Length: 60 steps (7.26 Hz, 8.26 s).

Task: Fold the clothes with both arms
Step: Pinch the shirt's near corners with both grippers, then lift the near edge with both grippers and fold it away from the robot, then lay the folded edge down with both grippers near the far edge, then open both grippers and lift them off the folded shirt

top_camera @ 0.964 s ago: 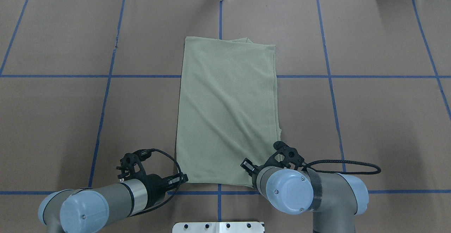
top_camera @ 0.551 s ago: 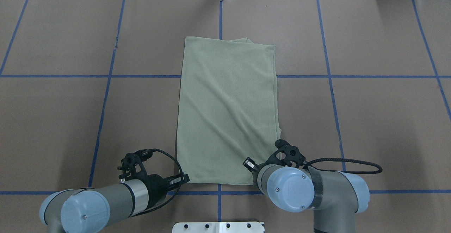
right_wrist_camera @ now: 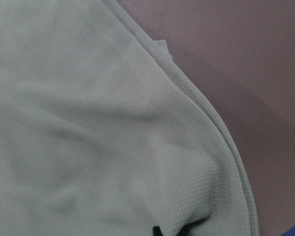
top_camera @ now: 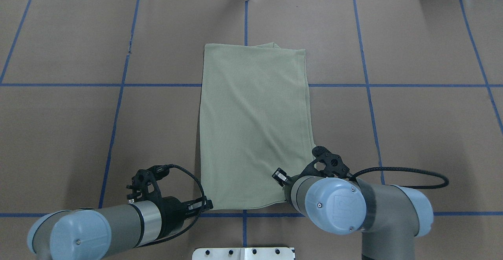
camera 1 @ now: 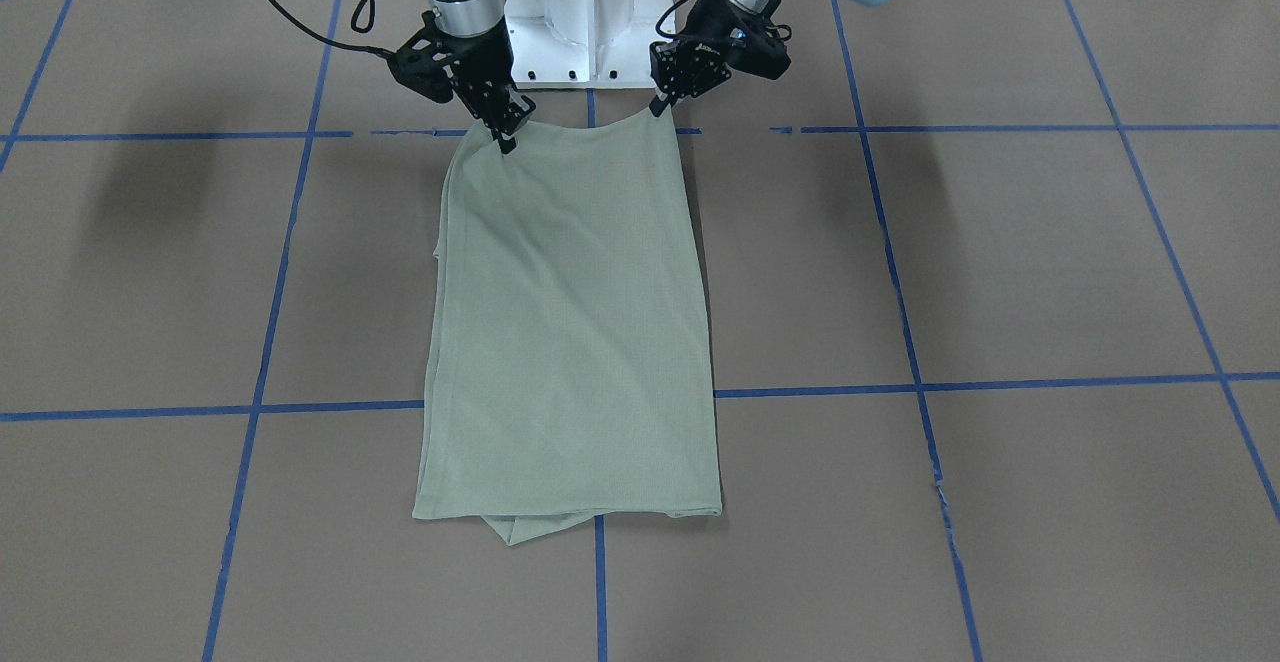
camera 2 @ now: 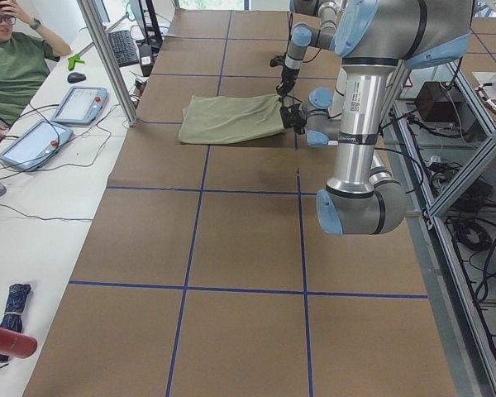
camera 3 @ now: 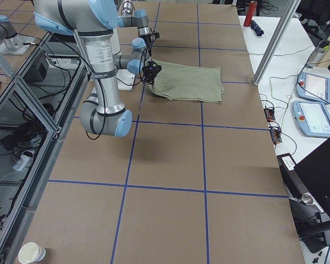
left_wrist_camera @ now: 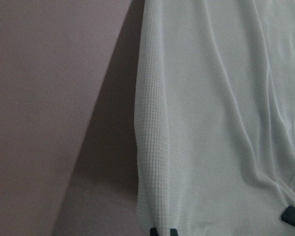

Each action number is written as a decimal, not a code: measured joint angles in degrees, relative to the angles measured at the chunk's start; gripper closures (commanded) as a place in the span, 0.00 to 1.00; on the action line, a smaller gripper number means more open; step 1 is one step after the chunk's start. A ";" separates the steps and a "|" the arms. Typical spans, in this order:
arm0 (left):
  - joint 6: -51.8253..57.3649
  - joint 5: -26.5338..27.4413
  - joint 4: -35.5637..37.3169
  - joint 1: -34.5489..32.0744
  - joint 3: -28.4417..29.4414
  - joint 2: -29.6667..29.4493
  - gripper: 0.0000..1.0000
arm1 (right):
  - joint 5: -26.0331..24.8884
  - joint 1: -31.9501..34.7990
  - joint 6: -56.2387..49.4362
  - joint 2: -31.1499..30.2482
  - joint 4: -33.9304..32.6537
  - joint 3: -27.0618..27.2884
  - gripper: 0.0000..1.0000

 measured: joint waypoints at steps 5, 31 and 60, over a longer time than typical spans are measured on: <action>6.32 -10.64 23.25 -6.06 -17.67 -2.65 1.00 | 6.94 4.86 -5.95 8.99 -20.32 9.83 1.00; 43.63 -24.71 10.65 -35.14 26.89 -19.28 0.00 | 4.78 20.02 -52.53 22.86 6.39 -40.77 0.00; 31.42 -23.34 8.27 -31.58 35.01 -23.87 0.00 | 22.93 36.12 -63.12 29.97 3.82 -48.77 0.00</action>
